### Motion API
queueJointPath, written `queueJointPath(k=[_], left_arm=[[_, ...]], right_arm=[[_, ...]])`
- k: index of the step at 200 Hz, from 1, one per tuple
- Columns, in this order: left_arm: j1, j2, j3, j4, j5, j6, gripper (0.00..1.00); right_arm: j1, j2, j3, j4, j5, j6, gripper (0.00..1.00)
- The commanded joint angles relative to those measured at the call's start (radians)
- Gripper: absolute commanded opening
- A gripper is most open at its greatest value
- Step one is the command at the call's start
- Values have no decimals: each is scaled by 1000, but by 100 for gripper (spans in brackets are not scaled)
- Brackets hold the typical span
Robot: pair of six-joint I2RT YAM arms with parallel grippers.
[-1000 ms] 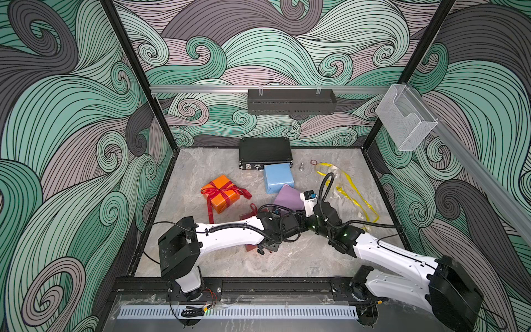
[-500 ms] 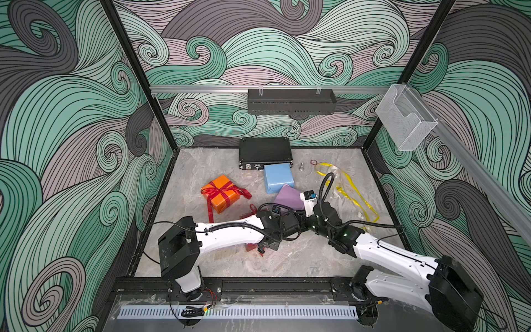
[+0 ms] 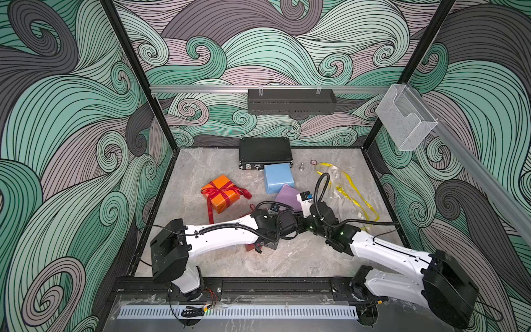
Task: Untie the ribbon bows on the gift boxes
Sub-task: Untie the ribbon from the gift box.
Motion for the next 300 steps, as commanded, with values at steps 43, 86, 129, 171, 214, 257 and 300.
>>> queueJointPath(k=[43,86,129,171,214,257,300], left_arm=[[5,-23,15,-20,-8,21,0],[33,-101,30,-63,-59,48,0],[75,-194,15,-64,-80,83,0],[90,-272,4,-39,-115,108,0],[95,-371,-6,-16,-174,128,0],[114,-454,-14,31,-203,142,0],[158,-501,-17,19,-261,131,0]], right_arm=[[27,36,42,-4,-12,-29,51],[37,75,72,-5,-138,-7,50],[98,97,82,10,-247,-3,50],[99,188,99,81,-355,47,49],[101,248,118,79,-353,62,46],[100,272,122,66,-337,69,42],[100,269,117,61,-321,69,41]])
